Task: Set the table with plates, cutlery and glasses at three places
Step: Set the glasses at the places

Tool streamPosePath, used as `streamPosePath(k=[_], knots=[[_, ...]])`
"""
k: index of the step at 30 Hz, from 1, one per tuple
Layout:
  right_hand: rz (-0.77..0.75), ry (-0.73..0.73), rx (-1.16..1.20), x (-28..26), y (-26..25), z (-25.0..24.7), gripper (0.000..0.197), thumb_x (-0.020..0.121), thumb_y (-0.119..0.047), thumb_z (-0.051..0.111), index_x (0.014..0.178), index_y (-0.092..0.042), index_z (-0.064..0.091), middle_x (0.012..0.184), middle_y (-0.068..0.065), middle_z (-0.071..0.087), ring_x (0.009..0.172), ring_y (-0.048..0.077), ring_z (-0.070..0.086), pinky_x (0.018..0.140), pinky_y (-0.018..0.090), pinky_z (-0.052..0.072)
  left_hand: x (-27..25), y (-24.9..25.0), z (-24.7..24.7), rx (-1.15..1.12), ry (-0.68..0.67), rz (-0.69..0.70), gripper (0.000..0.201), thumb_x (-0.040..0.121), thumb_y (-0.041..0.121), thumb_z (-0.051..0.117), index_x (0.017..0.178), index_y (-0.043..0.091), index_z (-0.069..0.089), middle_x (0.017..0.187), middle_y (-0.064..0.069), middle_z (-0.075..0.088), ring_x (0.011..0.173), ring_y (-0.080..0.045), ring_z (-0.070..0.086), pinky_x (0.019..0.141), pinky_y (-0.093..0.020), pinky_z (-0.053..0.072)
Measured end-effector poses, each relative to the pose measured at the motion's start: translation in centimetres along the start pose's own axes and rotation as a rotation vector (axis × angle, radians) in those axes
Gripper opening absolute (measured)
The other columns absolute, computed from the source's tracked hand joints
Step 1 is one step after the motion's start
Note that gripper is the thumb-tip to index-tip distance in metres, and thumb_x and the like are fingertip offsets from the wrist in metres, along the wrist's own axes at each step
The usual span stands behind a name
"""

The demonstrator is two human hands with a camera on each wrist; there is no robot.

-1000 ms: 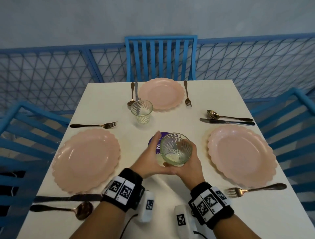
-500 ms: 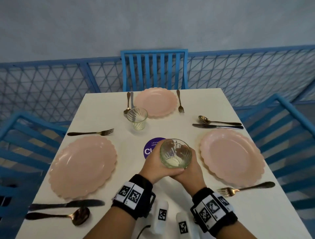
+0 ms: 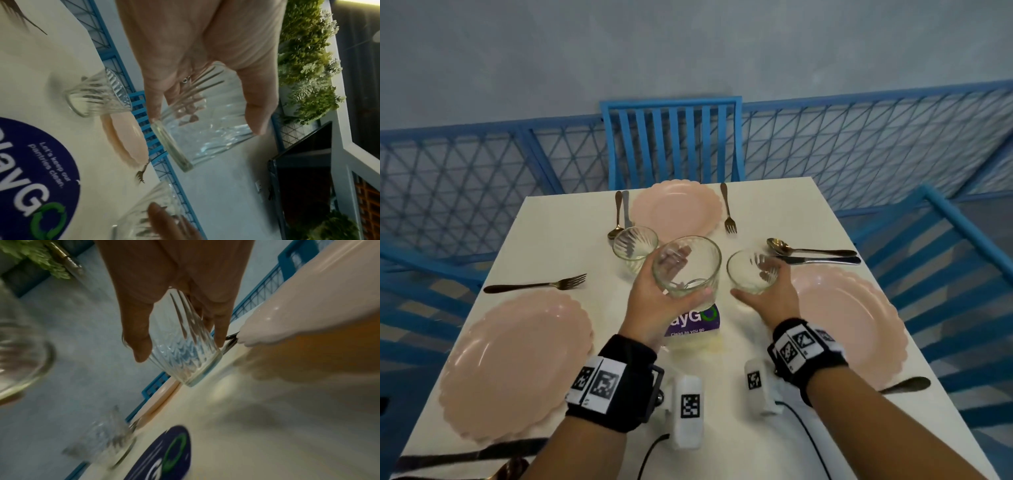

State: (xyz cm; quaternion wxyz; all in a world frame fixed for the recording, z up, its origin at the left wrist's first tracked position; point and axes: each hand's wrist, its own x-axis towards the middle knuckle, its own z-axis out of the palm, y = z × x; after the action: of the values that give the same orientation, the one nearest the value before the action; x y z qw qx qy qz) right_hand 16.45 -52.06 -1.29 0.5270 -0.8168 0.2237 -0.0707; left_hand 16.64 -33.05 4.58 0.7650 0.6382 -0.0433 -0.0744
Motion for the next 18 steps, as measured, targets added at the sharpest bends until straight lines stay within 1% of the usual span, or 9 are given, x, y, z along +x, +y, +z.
streamPosePath(k=[3,4,5,7,8,10,14,15,18], knots=[[0.033,0.052,-0.057,3.0,0.0,-0.4,0.088,0.063,-0.019,0.085,0.134,-0.011,0.035,0.13,0.006,0.056,0.122,0.024,0.052,0.1,0.028,0.039,0.3,-1.3,-0.6,0.002,0.008,-0.034,0.076,0.037,0.019,0.082,0.108,0.024,0.055,0.115,0.004,0.063,0.114,-0.01,0.058,0.089,-0.02,0.053],[0.046,0.066,-0.072,3.7,0.1,-0.3,0.088,0.063,-0.02,0.085,0.134,-0.01,0.034,0.13,0.007,0.056,0.122,0.025,0.052,0.101,0.029,0.039,0.4,-1.7,-0.8,0.002,0.014,-0.044,0.075,0.036,0.019,0.082,0.106,0.025,0.055,0.115,0.004,0.063,0.113,-0.011,0.058,0.089,-0.02,0.053],[0.058,0.078,-0.086,4.3,0.2,-0.3,0.089,0.063,-0.02,0.085,0.135,-0.01,0.033,0.131,0.008,0.056,0.122,0.026,0.053,0.101,0.029,0.039,0.5,-2.0,-0.9,0.003,0.019,-0.051,0.076,0.036,0.018,0.081,0.106,0.026,0.054,0.114,0.004,0.063,0.113,-0.012,0.058,0.092,-0.022,0.052],[0.083,0.09,-0.105,5.1,0.5,-0.2,0.09,0.063,-0.021,0.085,0.135,-0.01,0.032,0.132,0.01,0.055,0.123,0.027,0.052,0.101,0.03,0.039,0.6,-2.4,-1.0,0.012,0.016,-0.059,0.077,0.036,0.018,0.082,0.107,0.024,0.054,0.115,0.003,0.063,0.112,-0.012,0.058,0.1,-0.032,0.047],[0.095,0.089,-0.109,5.3,0.6,-0.1,0.09,0.064,-0.021,0.085,0.136,-0.01,0.031,0.133,0.01,0.055,0.123,0.027,0.052,0.101,0.03,0.039,0.7,-2.5,-1.1,0.02,0.013,-0.061,0.077,0.036,0.018,0.082,0.108,0.024,0.054,0.115,0.002,0.063,0.112,-0.012,0.058,0.103,-0.037,0.045],[0.111,0.084,-0.123,5.6,0.9,0.1,0.09,0.064,-0.021,0.085,0.136,-0.009,0.031,0.132,0.01,0.054,0.123,0.028,0.052,0.1,0.029,0.039,0.8,-2.8,-1.2,0.04,0.009,-0.067,0.078,0.036,0.018,0.083,0.109,0.023,0.053,0.116,0.002,0.063,0.112,-0.01,0.059,0.106,-0.042,0.042],[0.104,0.055,-0.131,5.8,1.6,0.4,0.091,0.063,-0.018,0.085,0.134,-0.009,0.031,0.13,0.008,0.056,0.121,0.027,0.053,0.1,0.03,0.039,0.5,-3.1,-1.3,0.064,-0.002,-0.077,0.077,0.037,0.02,0.083,0.109,0.025,0.053,0.117,0.005,0.063,0.11,-0.003,0.06,0.107,-0.045,0.042],[0.097,0.049,-0.127,5.7,1.7,0.2,0.093,0.061,-0.019,0.086,0.135,-0.009,0.03,0.132,0.008,0.054,0.123,0.027,0.051,0.103,0.031,0.038,0.4,-3.0,-1.3,0.063,-0.003,-0.08,0.077,0.037,0.02,0.083,0.108,0.026,0.054,0.116,0.005,0.063,0.11,-0.003,0.06,0.107,-0.044,0.043],[0.105,0.066,-0.062,5.0,1.8,-0.6,0.106,0.057,-0.02,0.089,0.141,-0.008,0.026,0.142,0.011,0.041,0.131,0.026,0.042,0.112,0.037,0.034,-0.2,-2.8,-1.3,0.056,-0.009,-0.078,0.077,0.037,0.019,0.083,0.108,0.026,0.053,0.116,0.005,0.063,0.108,-0.002,0.06,0.106,-0.041,0.043]])
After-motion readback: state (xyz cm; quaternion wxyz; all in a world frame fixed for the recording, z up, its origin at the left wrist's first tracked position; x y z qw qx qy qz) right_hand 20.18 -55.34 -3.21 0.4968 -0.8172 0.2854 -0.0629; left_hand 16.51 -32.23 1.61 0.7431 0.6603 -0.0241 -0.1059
